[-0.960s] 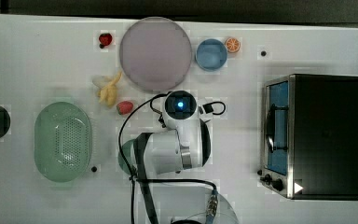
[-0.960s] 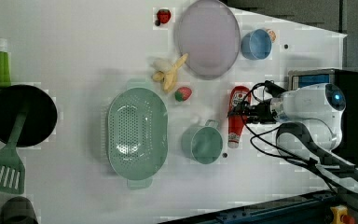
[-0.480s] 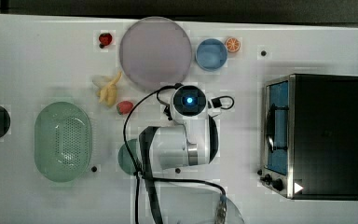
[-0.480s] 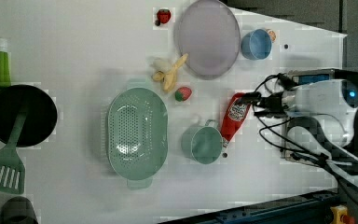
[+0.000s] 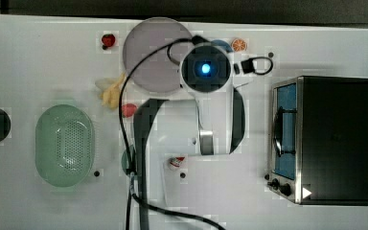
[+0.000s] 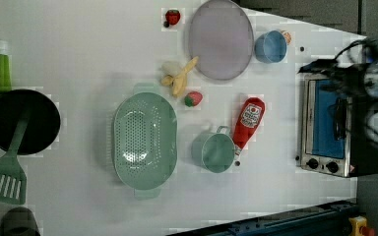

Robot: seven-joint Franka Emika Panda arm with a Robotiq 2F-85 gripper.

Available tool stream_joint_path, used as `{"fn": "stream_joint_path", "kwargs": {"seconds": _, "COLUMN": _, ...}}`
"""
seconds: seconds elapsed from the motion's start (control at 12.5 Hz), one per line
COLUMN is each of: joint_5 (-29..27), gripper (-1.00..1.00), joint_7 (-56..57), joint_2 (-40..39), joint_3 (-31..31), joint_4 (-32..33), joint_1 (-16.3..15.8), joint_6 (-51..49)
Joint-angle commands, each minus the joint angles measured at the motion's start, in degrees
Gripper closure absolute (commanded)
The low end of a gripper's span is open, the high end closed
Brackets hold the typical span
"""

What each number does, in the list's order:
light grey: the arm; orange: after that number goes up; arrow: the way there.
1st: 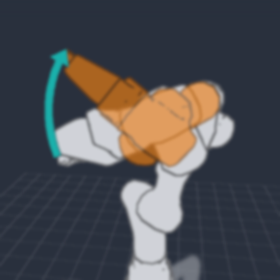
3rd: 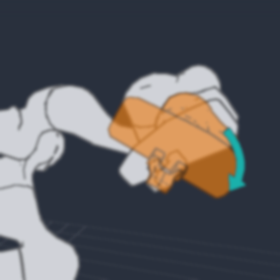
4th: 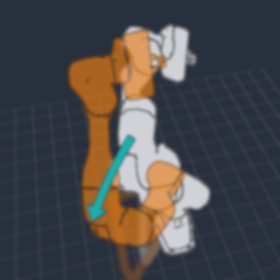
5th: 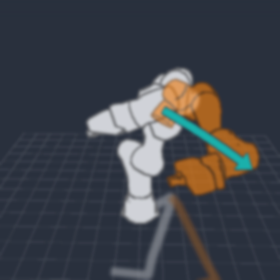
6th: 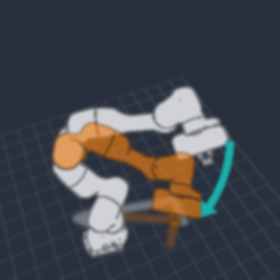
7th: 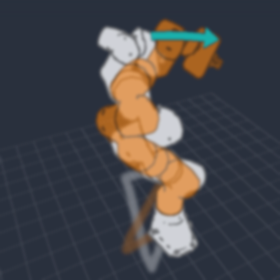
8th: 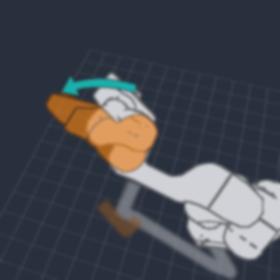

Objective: Pick ketchup from strainer and place it on the table

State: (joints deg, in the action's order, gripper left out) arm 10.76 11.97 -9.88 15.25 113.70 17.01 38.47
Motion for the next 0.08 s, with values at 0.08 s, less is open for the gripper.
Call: {"fn": "stream_joint_path", "kwargs": {"seconds": 0.08, "joint_5": -1.02, "gripper": -1.00, "joint_7": -3.70, "joint_2": 0.49, "joint_3": 0.98, "joint_4": -7.67, "joint_1": 0.00, "joint_6": -8.68}}
